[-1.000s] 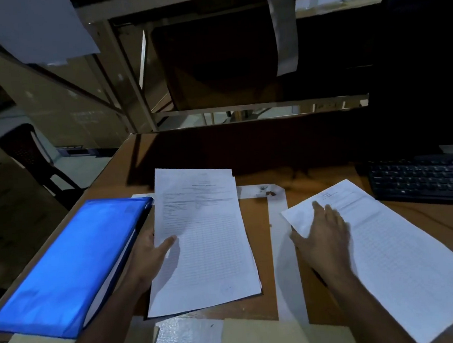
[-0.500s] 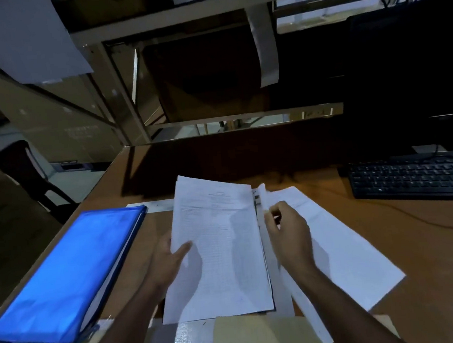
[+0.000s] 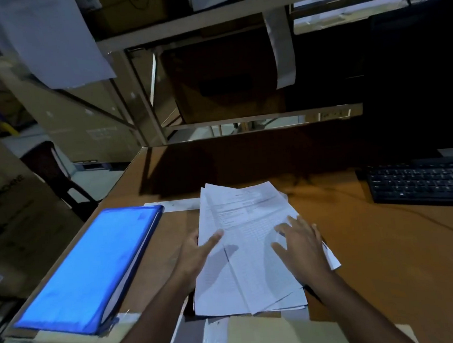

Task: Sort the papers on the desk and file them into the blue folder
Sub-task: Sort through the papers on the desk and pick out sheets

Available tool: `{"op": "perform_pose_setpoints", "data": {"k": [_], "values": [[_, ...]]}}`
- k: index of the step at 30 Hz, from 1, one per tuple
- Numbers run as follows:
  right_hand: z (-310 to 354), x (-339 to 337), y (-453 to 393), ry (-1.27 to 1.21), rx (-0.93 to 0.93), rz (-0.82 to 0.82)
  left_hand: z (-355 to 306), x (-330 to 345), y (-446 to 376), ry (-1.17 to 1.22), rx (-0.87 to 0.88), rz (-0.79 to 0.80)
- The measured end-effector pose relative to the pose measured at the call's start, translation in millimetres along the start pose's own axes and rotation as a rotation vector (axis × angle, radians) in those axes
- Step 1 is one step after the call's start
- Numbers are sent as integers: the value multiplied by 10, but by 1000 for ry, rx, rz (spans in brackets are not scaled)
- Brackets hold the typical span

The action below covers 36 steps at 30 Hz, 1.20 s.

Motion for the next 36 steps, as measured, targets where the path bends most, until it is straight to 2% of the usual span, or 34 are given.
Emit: {"op": "perform_pose_setpoints", "data": {"k": [4,7,9,12,14,16,18,23,26,31,36], "values": [[207,116,213,0,-58,27,10,119,-37,-32,25,15],[337,84,275,-166,-106,-20,-62,127,-38,29,56,30],[284,-59,205,-292,-36,-96,-153,102,-13,85,88,54],[134,-337,28,-340,77,-236,-339,45,55,194,102,85],[105,-488,-89,-531,160,-149,-483,-12,90,235,109,112],[159,-554,-180,-867,225,24,-607,-65,111,252,121,124],[256,-595,-248,-1092,204,145,-718,-101,126,285,153,99],[541,-886,-332,-1195,-15,-60,-1152,-233,229,341,382,-167],[723,-1042,-332,-1237,-129,-90,-1367,-319,266,349,491,-225],[704,-883,-253,-1070,-59,-131,-1231,-376,223,305,428,-250],[728,-772,-186,-1112,-45,-76,-984,-392,163,298,381,-242]]}}
Point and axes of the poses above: each hand's wrist, its own y-axis away from the middle knuckle, its own x-axis out of the palm, z = x × y, the point moved 5 cm from there along -y, towards the middle knuckle
